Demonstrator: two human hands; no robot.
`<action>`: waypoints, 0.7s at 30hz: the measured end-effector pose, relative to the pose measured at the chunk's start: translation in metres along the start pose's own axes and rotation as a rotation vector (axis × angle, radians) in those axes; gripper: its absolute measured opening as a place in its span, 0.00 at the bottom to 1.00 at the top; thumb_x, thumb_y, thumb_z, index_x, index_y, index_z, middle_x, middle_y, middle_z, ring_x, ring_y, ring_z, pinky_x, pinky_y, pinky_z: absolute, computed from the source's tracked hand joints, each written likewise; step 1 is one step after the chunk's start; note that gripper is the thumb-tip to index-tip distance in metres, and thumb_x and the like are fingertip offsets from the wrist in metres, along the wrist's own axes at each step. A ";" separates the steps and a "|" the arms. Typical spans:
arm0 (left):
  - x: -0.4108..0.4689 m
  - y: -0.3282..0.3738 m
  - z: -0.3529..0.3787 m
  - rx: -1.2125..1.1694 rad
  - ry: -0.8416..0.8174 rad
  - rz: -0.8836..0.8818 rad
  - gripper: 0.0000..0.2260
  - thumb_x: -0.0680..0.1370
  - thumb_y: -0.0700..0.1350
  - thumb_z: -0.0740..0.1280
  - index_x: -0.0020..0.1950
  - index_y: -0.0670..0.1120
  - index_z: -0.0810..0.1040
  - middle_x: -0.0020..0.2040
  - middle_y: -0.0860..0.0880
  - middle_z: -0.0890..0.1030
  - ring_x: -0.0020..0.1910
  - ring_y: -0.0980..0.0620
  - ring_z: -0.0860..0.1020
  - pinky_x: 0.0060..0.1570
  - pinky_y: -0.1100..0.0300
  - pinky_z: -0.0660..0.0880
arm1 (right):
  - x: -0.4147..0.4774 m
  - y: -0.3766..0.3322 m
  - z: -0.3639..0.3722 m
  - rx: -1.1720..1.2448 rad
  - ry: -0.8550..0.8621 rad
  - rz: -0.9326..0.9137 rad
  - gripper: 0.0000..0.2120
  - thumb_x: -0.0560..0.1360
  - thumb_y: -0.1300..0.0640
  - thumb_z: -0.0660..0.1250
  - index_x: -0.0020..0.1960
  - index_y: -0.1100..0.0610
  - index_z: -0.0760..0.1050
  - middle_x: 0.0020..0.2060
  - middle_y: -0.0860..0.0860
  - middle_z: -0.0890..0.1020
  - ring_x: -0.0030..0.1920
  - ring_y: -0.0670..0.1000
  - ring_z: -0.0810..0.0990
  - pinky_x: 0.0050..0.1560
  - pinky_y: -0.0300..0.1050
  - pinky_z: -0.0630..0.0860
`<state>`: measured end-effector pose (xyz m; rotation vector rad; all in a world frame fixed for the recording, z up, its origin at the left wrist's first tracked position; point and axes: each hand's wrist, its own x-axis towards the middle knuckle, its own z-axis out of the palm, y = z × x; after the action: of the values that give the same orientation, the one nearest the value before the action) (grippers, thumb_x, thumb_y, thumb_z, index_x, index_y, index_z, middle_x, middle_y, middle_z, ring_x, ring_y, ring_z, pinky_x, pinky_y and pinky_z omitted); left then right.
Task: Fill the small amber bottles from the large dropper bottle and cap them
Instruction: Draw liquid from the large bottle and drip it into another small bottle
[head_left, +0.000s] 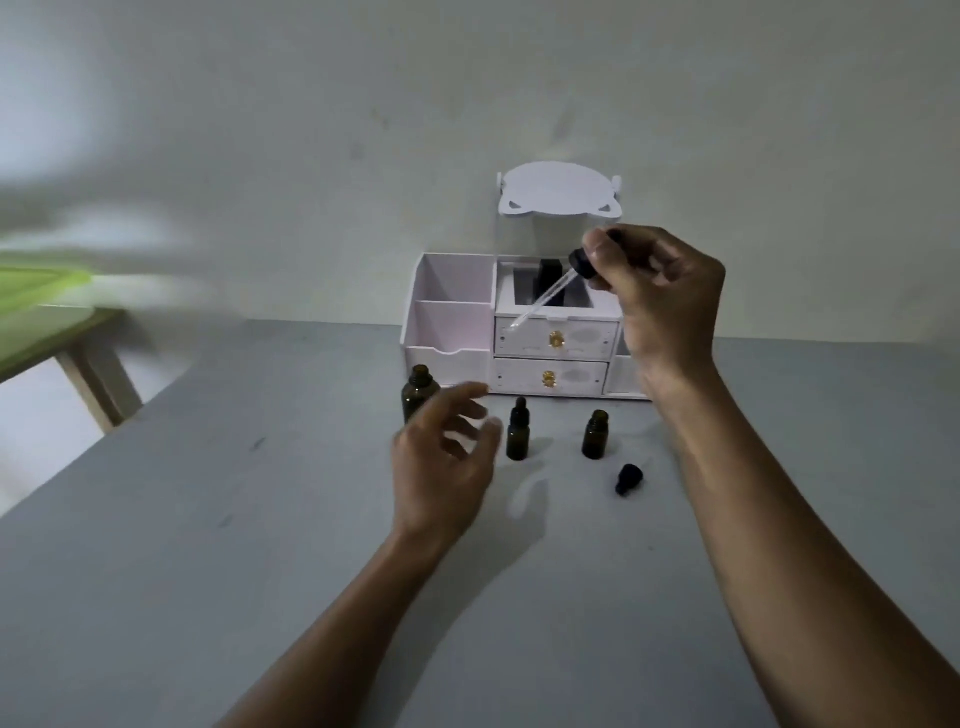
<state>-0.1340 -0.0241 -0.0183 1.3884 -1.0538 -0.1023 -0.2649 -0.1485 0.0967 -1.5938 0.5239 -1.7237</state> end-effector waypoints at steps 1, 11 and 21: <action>0.006 -0.005 -0.009 -0.011 0.082 0.013 0.13 0.75 0.39 0.74 0.56 0.53 0.81 0.44 0.53 0.83 0.39 0.57 0.81 0.37 0.69 0.76 | -0.001 0.000 0.009 0.022 -0.013 0.014 0.04 0.72 0.59 0.76 0.45 0.58 0.84 0.36 0.47 0.86 0.39 0.48 0.85 0.48 0.49 0.83; 0.053 -0.078 -0.053 -0.149 -0.059 -0.291 0.33 0.67 0.49 0.76 0.72 0.50 0.75 0.65 0.49 0.81 0.61 0.51 0.81 0.56 0.59 0.78 | -0.029 0.029 0.069 0.019 -0.160 0.132 0.04 0.73 0.60 0.75 0.42 0.52 0.84 0.35 0.45 0.86 0.41 0.52 0.87 0.52 0.58 0.83; 0.059 -0.088 -0.054 -0.234 -0.234 -0.298 0.20 0.67 0.41 0.75 0.58 0.51 0.84 0.52 0.49 0.87 0.53 0.50 0.85 0.58 0.55 0.79 | -0.027 0.032 0.085 -0.046 -0.287 0.070 0.07 0.75 0.60 0.73 0.45 0.47 0.82 0.37 0.41 0.85 0.40 0.41 0.84 0.46 0.43 0.82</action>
<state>-0.0202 -0.0433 -0.0499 1.3309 -0.9827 -0.6008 -0.1752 -0.1346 0.0686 -1.7963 0.4733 -1.4089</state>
